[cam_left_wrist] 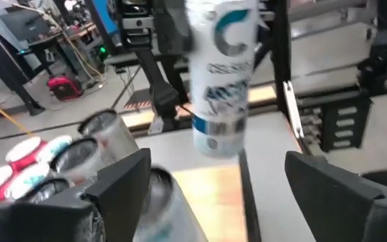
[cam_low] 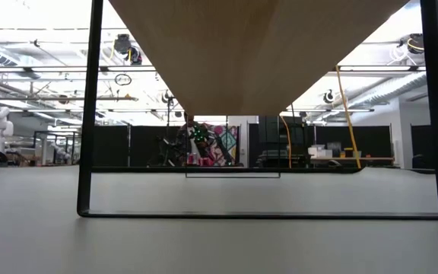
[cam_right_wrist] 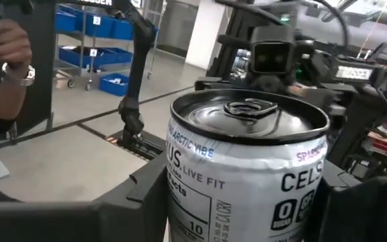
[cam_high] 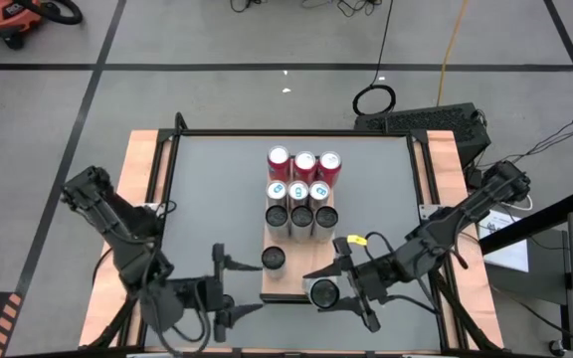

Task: Place canned beverage on shelf
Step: Put the top white soda can on the shelf aligned with the other white soda can

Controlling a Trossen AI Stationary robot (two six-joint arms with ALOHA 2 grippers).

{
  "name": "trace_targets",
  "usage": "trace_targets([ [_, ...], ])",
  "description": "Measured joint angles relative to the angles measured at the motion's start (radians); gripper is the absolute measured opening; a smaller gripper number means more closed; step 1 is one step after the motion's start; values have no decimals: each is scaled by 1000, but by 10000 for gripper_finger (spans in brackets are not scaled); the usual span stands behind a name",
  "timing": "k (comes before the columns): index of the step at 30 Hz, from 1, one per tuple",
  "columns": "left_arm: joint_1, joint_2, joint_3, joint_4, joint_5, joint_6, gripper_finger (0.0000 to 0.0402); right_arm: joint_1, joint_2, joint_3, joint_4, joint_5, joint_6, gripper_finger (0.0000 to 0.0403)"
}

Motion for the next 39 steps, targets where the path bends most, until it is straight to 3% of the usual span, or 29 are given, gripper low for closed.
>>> trace_targets([
  [8,-41,0,-120,-56,-59,-145,307,-29,0,-102,98,27,30,188],
  [16,-80,0,-223,-31,-209,-242,297,-60,-2,-170,166,23,55,188],
  [21,-73,0,-278,-14,-210,-295,296,-81,-2,-222,251,31,93,188],
  [39,-64,-31,-554,365,-209,-323,296,-104,46,-295,368,79,121,188],
])
